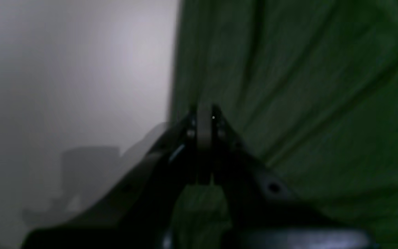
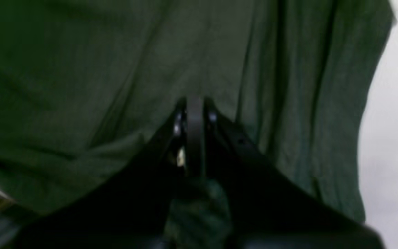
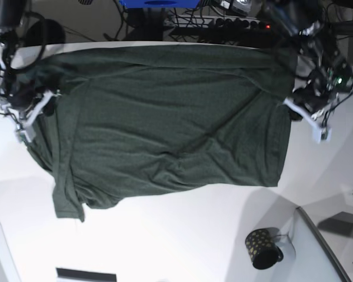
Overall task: Layout the t-shirt on the table in an organized manner, then fold the t-shirt properly
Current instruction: 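Lower both grippers and regrasp the collar-edge corners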
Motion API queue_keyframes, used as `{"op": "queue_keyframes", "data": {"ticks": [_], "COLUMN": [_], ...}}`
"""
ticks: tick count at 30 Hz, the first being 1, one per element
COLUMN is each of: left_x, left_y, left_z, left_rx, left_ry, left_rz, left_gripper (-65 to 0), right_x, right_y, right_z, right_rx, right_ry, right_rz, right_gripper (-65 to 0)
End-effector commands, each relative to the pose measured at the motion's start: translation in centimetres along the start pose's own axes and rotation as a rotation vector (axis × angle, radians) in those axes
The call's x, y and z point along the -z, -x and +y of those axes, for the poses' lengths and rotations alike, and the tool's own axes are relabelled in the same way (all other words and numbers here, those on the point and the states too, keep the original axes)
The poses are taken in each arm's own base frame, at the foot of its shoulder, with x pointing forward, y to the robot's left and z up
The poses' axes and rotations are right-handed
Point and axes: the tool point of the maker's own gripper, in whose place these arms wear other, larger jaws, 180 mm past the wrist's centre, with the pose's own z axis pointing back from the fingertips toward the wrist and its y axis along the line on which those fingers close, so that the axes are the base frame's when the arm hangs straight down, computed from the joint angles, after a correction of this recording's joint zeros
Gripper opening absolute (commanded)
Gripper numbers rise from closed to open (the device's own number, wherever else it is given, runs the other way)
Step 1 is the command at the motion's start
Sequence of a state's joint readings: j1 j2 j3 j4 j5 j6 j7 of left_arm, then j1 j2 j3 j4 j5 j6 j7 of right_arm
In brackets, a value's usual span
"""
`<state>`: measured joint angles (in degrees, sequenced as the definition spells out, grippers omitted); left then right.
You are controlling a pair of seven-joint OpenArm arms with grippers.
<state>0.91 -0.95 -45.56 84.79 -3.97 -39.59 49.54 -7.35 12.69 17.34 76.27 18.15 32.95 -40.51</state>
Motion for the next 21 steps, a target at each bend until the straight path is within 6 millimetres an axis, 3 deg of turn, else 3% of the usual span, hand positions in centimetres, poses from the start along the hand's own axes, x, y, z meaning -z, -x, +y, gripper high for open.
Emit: {"op": "queue_keyframes", "data": {"ticks": [1, 3, 11, 15, 21], "left_x": [-0.2, 0.4, 3.5, 4.8, 6.9], "left_y": [-1.3, -1.4, 1.3, 1.1, -0.9], "left_z": [0.7, 0.6, -1.9, -1.9, -2.1], "left_rx": [0.017, 0.017, 0.000, -0.071, -0.076], "left_ry": [-0.013, -0.012, 0.078, 0.068, 0.085], "left_rz": [-0.042, -0.062, -0.024, -0.049, -0.046], "left_gripper": [-65.0, -65.0, -65.0, -65.0, -65.0], "right_x": [-0.2, 0.3, 2.2, 3.0, 3.1], "right_y": [-0.9, -0.7, -0.3, -0.4, -1.3], "right_z": [-0.7, -0.7, -1.4, -1.6, -2.3], "right_rx": [-0.017, -0.036, 0.012, 0.041, 0.043], "right_ry": [0.020, 0.041, 0.030, 0.020, 0.028], "right_rz": [-0.028, -0.027, -0.016, -0.013, -0.022], "right_gripper": [-64.8, -64.8, -64.8, -64.8, -64.8]}}
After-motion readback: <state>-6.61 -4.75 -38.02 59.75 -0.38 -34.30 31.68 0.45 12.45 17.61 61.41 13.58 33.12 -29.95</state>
